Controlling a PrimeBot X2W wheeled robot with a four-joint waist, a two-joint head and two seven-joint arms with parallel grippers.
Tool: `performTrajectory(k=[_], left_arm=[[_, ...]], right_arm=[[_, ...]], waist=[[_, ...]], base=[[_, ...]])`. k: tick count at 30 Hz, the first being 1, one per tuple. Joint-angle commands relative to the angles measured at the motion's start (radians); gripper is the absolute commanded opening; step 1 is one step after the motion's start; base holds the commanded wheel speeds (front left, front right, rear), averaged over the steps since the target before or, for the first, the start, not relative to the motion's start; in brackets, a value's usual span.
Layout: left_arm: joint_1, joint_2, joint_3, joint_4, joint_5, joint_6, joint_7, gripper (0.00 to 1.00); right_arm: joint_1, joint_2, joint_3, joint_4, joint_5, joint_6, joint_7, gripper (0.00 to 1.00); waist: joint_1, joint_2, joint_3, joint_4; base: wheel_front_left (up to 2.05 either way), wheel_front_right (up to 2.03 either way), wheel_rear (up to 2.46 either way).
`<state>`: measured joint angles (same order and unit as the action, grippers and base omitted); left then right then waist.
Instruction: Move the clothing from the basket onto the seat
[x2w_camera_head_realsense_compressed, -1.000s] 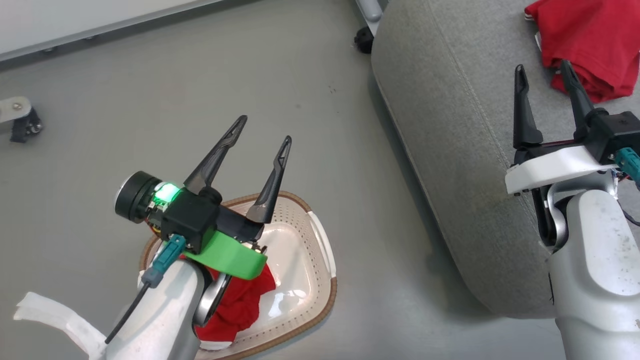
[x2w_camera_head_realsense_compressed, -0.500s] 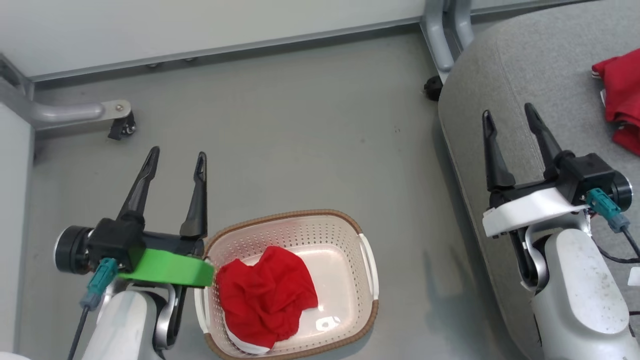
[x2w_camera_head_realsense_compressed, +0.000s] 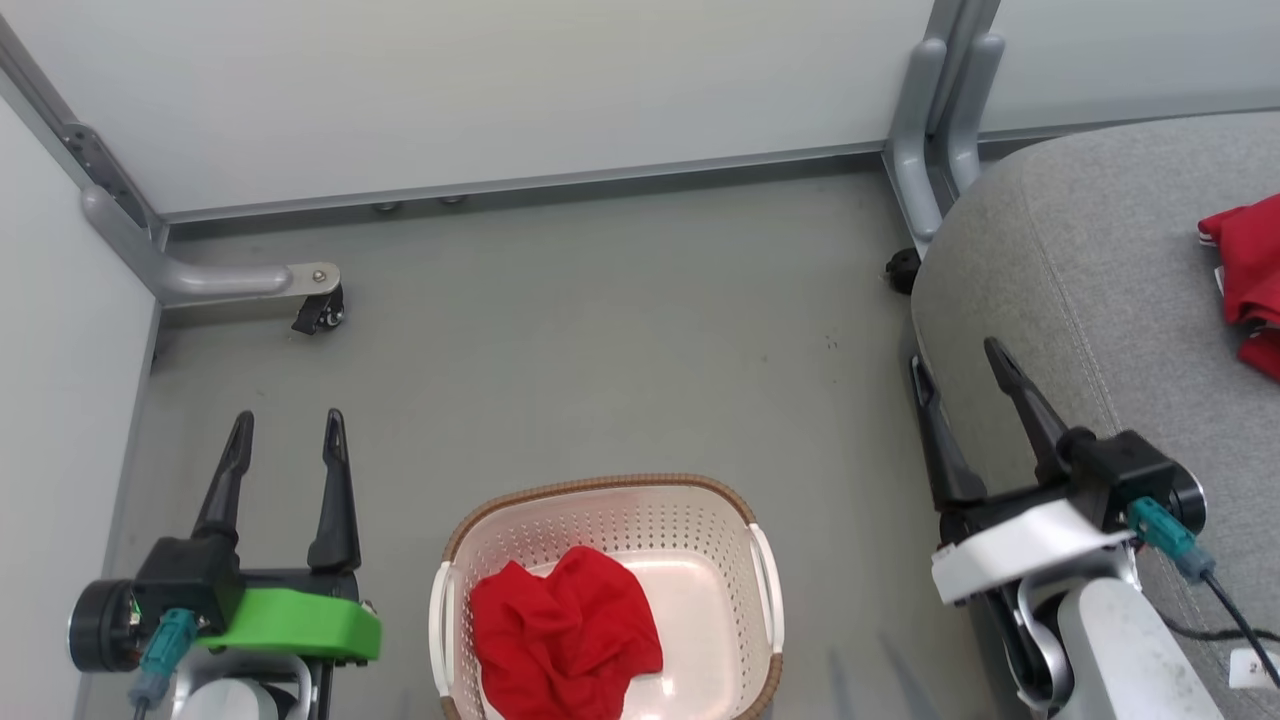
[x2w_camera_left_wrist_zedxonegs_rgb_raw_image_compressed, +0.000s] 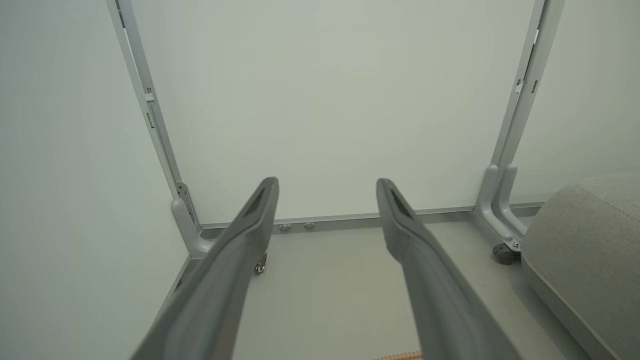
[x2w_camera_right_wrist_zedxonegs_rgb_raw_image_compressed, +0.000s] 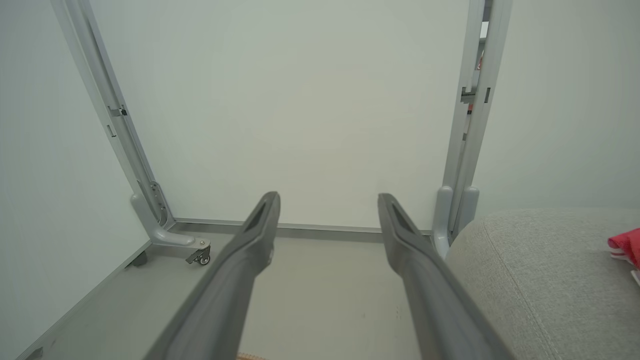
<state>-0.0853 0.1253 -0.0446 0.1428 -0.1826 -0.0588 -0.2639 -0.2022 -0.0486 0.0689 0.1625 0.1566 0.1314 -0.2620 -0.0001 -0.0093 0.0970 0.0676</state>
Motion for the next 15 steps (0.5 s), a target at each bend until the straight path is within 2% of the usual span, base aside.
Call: performTrajectory(k=[1, 15], left_arm=[[0.025, -0.006, 0.005, 0.0, 0.007, -0.006, -0.001, 1.0], [0.07, -0.037, 0.012, 0.008, 0.047, -0.031, -0.001, 1.0]], right_arm=[[0.031, -0.004, 0.001, -0.011, 0.006, -0.001, -0.005, 1.0], [0.178, -0.004, -0.015, -0.077, 0.004, -0.001, -0.004, 1.0]], waist=[[0.0001, 0.0093, -0.015, 0.006], [0.0001, 0.0093, -0.049, 0.006]], base=[[0.0, 0.0, 0.0], [0.0, 0.0, 0.0]])
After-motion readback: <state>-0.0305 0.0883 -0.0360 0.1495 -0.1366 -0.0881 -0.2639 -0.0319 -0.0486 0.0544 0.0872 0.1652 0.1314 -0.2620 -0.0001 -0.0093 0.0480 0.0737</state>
